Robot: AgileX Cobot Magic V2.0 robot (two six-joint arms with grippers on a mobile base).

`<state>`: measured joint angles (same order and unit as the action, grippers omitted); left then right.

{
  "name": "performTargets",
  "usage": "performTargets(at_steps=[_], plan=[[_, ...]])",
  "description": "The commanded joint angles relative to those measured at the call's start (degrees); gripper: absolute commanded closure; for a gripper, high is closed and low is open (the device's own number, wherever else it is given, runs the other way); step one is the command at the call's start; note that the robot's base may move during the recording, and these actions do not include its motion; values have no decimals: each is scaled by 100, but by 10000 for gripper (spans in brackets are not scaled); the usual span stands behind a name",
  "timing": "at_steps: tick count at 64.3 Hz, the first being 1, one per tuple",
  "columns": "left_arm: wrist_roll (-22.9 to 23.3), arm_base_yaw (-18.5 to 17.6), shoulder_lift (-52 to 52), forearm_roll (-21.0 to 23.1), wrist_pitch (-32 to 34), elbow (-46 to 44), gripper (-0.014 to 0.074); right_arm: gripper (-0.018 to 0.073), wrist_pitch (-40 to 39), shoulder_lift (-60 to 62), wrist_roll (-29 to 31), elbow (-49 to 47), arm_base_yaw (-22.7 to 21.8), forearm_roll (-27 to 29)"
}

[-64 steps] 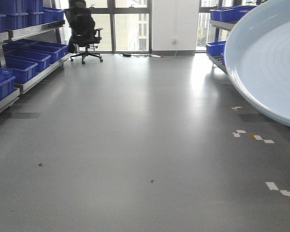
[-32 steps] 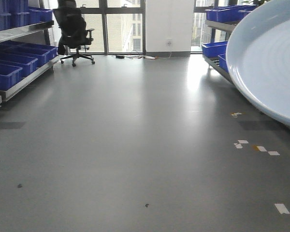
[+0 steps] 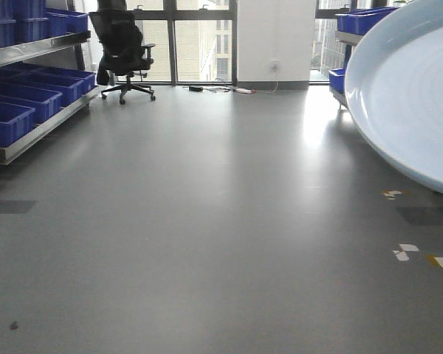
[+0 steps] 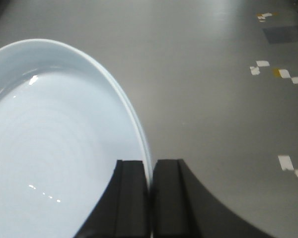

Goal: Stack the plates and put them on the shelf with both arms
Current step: 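Drive the base to the blue-bin shelving rack carrying the plates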

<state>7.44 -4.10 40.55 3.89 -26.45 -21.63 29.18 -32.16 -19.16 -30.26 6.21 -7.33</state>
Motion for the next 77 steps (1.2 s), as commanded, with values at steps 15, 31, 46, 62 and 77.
performTargets(at_steps=[15, 31, 46, 62, 77], plan=[[-8, -41, -18, 49, 394, -158, 513, 531, -505, -4, 5, -168, -31, -40], [-8, -41, -18, 49, 394, -158, 513, 531, -505, -4, 5, -168, -31, -40], [-8, -41, -18, 49, 394, -158, 513, 531, -505, -4, 5, -168, -31, -40], [-8, -41, -18, 49, 394, -158, 513, 531, -505, -4, 5, -168, -31, -40], [-8, -41, -18, 49, 394, -158, 513, 531, -505, -4, 5, -168, -31, -40]])
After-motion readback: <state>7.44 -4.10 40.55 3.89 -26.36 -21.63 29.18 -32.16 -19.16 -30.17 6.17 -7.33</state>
